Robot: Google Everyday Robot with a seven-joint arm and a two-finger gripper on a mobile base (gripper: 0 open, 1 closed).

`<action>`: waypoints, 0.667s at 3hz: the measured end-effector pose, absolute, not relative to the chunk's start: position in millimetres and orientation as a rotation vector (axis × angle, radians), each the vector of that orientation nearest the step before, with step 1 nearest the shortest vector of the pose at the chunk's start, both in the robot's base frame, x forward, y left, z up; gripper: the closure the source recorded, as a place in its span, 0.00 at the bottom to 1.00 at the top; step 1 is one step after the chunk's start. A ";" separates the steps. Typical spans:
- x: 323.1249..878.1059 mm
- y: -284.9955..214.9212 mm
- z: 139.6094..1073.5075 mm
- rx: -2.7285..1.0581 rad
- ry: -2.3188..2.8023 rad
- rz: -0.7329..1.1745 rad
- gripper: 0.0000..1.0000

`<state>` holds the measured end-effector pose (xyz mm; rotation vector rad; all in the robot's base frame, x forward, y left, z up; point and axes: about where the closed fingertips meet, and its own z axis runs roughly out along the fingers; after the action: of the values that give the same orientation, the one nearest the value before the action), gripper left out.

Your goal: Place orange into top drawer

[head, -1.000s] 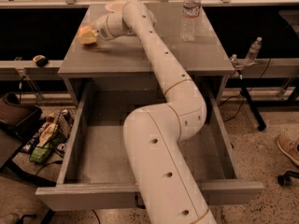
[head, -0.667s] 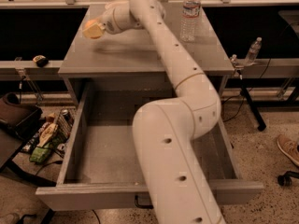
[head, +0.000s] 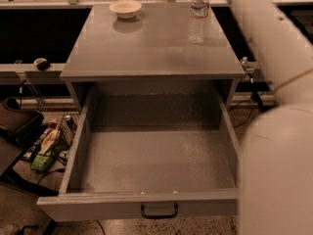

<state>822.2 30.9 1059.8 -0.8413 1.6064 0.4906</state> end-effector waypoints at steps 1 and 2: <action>735.2 6.2 1153.0 -0.736 1.497 0.530 1.00; 641.4 23.4 1208.5 -0.689 1.398 0.628 1.00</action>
Offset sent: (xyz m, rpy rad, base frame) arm -0.3686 -0.0152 -0.2719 0.0193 0.5688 0.0400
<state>641.4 23.4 1208.5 -0.6894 1.3983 0.6283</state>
